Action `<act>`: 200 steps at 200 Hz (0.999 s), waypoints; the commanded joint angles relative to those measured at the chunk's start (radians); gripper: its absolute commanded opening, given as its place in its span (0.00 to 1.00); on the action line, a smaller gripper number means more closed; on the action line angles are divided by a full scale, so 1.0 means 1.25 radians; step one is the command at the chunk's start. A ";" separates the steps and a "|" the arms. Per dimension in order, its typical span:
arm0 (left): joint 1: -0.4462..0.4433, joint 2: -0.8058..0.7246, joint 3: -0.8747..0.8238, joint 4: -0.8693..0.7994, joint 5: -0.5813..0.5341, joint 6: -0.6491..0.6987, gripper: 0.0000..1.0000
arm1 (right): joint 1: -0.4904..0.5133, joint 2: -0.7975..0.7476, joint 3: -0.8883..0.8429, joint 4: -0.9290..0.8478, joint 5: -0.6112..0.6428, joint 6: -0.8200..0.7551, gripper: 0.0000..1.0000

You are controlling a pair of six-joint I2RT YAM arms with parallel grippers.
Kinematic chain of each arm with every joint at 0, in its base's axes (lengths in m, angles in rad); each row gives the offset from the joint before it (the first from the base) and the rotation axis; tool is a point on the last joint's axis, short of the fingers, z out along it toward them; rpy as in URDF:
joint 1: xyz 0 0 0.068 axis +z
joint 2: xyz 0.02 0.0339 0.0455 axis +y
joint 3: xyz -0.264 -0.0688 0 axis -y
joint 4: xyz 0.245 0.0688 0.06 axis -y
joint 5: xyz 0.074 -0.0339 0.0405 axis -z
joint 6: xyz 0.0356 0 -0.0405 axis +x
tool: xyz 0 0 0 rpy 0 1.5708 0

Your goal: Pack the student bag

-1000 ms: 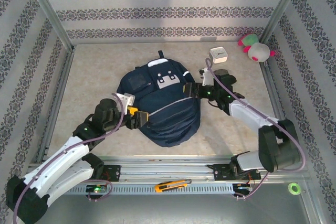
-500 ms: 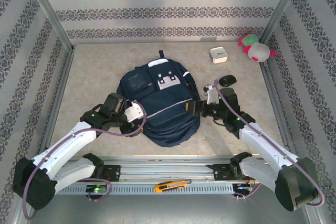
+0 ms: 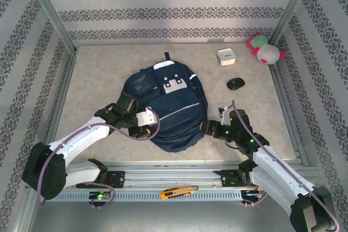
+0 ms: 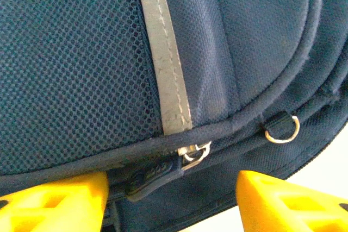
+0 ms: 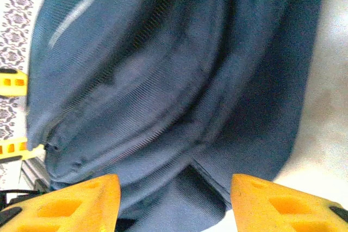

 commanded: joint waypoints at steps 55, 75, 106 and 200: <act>-0.003 -0.021 0.001 -0.022 0.105 0.006 0.16 | 0.041 -0.004 -0.051 0.018 0.024 0.069 0.42; -0.010 -0.035 -0.004 -0.028 0.120 -0.012 0.07 | 0.045 -0.002 -0.054 0.034 0.026 0.077 0.38; -0.024 -0.049 -0.011 -0.019 0.134 -0.063 0.02 | 0.052 0.005 -0.055 0.058 0.034 0.087 0.33; -0.092 -0.033 -0.043 0.122 0.193 -0.257 0.09 | 0.105 0.067 -0.021 0.153 0.041 0.096 0.31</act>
